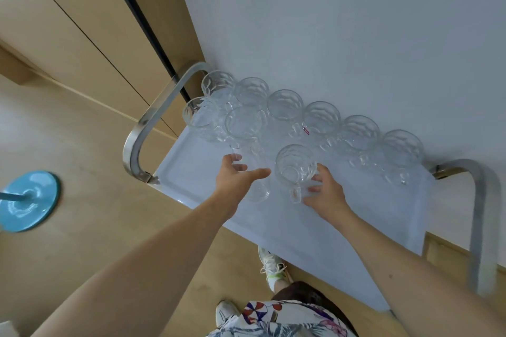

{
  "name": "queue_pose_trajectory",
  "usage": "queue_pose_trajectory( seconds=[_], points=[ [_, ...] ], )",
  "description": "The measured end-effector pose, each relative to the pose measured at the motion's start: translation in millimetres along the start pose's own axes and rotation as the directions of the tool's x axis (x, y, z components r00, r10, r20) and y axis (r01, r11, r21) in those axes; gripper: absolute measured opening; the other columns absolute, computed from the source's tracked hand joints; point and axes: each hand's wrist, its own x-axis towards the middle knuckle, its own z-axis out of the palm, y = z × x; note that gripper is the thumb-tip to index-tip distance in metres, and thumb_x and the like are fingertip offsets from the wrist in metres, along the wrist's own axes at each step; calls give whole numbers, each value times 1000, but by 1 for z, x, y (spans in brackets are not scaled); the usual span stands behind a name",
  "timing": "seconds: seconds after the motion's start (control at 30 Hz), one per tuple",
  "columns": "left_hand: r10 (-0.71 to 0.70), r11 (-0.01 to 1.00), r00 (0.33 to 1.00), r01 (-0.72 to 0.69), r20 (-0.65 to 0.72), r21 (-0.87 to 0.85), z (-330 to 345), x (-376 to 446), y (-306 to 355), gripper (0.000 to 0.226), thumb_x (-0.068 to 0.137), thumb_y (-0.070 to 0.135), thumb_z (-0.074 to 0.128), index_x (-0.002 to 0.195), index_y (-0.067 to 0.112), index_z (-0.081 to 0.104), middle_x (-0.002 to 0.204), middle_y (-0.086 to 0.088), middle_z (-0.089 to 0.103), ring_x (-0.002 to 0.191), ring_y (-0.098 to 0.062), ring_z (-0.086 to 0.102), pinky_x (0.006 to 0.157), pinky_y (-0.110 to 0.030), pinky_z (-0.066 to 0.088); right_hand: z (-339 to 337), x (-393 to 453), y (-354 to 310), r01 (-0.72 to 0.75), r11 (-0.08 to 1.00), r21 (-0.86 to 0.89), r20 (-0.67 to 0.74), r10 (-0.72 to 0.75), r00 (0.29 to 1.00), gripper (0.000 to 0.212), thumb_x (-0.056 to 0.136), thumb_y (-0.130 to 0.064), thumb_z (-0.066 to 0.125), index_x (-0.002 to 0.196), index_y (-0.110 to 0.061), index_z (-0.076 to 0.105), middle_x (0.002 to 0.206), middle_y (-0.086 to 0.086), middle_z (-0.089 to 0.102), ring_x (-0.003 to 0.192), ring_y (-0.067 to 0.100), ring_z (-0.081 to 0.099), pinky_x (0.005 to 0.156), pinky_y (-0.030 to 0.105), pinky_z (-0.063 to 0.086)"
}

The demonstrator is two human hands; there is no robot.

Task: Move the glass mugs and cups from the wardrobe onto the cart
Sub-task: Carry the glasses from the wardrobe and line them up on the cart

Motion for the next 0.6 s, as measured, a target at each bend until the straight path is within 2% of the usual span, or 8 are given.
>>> queue_pose_trajectory(
  seconds=[0.07,0.1,0.17,0.23,0.27,0.37,0.5,0.6],
  points=[
    [5,1000,1000,-5,-5,-6,2,1,-1,83,60,38,96,126,31,47,118,4,59,106,-17,63,86,-33,47,2,-6,9,-20,1000,-3,49,20,999,98,69,10,78,149,-29,36,136,9,52,104,25,60,80,30,54],
    [9,1000,1000,-9,-8,-13,2,1,-1,83,60,38,96,126,31,47,118,3,59,106,-17,63,87,-33,47,4,-9,10,-29,999,17,71,28,997,102,69,8,81,151,-29,33,138,8,50,108,24,58,84,33,55],
    [15,1000,1000,-15,-9,-23,3,0,-2,84,59,38,96,127,31,48,119,3,59,107,-17,63,89,-34,48,10,-12,6,-31,998,59,80,26,996,107,68,-11,92,153,-29,30,135,0,50,114,20,58,95,37,54],
    [17,1000,1000,-17,-11,-20,3,-1,-2,84,59,40,96,127,32,48,119,4,59,107,-17,62,88,-34,48,17,-10,-3,-24,997,75,18,23,1000,98,68,-32,94,146,-30,36,128,-6,55,107,12,61,87,25,52],
    [19,1000,1000,-19,-13,-18,2,-2,-1,84,59,40,96,127,32,47,119,5,59,107,-16,62,86,-33,48,19,-8,-8,-22,997,75,-18,23,1000,90,70,-35,92,142,-30,39,124,-7,57,101,7,62,80,18,49],
    [30,1000,999,-31,-15,-2,-2,-3,0,82,60,41,96,126,36,47,119,8,59,105,-11,61,76,-27,46,20,3,-19,-11,998,68,-49,14,999,72,78,-31,86,136,-31,44,120,-6,60,92,-1,59,71,11,43],
    [47,999,999,-46,-26,22,-7,-4,0,82,60,41,96,126,37,48,118,10,59,102,-4,59,70,-21,44,18,19,-26,-32,998,54,-38,34,999,71,81,-26,85,136,-18,41,130,1,57,104,14,59,83,23,44],
    [60,997,998,-59,-31,49,-10,-2,2,82,59,41,97,126,37,49,117,10,60,103,-5,60,71,-23,46,16,30,-30,-30,1000,8,-32,30,999,67,80,-25,85,132,-13,44,136,6,55,113,17,56,89,26,41]
  ],
)
